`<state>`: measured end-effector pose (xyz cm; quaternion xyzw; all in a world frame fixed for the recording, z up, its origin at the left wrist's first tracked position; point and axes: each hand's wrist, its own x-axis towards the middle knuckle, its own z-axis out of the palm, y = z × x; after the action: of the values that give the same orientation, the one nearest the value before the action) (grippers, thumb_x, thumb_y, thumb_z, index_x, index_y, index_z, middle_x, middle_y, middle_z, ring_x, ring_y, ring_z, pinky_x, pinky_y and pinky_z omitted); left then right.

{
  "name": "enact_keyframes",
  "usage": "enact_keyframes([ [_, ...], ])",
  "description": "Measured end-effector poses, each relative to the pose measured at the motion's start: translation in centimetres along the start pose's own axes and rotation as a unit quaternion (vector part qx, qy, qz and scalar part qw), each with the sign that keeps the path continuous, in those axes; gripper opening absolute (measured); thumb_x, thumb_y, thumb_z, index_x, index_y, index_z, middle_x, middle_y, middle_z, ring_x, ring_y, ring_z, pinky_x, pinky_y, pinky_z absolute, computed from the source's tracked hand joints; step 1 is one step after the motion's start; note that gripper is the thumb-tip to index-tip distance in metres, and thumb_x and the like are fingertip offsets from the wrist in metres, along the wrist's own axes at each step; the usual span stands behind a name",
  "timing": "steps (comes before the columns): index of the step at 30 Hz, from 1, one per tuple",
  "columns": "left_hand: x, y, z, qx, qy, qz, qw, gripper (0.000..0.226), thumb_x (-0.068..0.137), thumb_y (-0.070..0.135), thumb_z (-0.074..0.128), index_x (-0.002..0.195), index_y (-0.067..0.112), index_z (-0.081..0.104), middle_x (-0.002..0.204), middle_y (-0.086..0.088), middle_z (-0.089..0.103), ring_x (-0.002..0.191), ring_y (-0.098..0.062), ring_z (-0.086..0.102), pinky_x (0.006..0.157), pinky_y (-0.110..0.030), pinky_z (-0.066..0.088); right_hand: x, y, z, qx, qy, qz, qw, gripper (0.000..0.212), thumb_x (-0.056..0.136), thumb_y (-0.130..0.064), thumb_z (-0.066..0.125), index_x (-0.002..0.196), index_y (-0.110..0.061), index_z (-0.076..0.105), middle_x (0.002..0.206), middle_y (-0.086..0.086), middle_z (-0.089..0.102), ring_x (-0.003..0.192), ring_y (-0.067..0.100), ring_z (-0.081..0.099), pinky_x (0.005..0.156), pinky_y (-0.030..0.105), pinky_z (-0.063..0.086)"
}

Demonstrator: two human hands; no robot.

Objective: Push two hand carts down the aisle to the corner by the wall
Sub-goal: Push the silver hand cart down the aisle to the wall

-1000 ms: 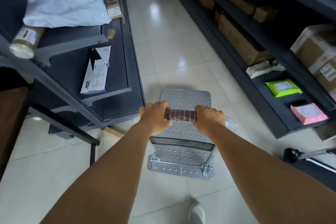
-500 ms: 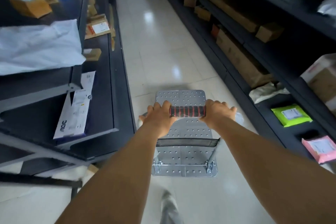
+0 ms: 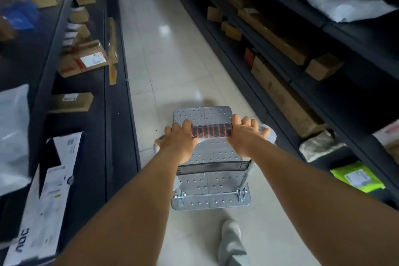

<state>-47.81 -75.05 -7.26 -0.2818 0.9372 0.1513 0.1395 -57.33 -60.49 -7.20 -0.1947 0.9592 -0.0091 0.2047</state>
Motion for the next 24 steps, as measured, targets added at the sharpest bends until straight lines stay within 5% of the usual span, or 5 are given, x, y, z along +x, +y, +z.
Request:
enact_keyframes([
  [6, 9.8, 1.8, -3.5, 0.000, -0.007, -0.024, 1.000, 0.038, 0.096, 0.038, 0.045, 0.129, 0.026, 0.030, 0.122, -0.006, 0.041, 0.115, -0.028, 0.039, 0.092, -0.057, 0.042, 10.0, -0.8, -5.1, -0.025, -0.027, -0.023, 0.999, 0.072, 0.075, 0.008, 0.058, 0.131, -0.020, 0.021, 0.130, 0.009, 0.033, 0.127, 0.028, 0.030, 0.108, 0.063, 0.025],
  [17, 28.1, 4.1, -10.4, -0.036, -0.001, -0.032, 0.999, 0.033, 0.097, 0.029, 0.045, 0.127, 0.027, 0.032, 0.122, -0.007, 0.040, 0.113, -0.026, 0.036, 0.087, -0.047, 0.037, 29.1, -3.2, -13.2, -0.047, -0.001, -0.061, 0.997, 0.070, 0.075, 0.008, 0.064, 0.129, -0.019, 0.028, 0.131, 0.010, 0.038, 0.128, 0.030, 0.034, 0.108, 0.064, 0.027],
  [24, 39.6, 3.8, -15.3, -0.049, -0.026, -0.025, 0.998, 0.035, 0.097, 0.028, 0.044, 0.128, 0.028, 0.030, 0.123, -0.006, 0.039, 0.118, -0.028, 0.035, 0.093, -0.053, 0.038, 40.6, -6.3, -17.7, -0.056, 0.012, -0.063, 0.996, 0.065, 0.078, 0.004, 0.064, 0.128, -0.020, 0.031, 0.126, 0.010, 0.043, 0.125, 0.030, 0.039, 0.106, 0.060, 0.032],
])
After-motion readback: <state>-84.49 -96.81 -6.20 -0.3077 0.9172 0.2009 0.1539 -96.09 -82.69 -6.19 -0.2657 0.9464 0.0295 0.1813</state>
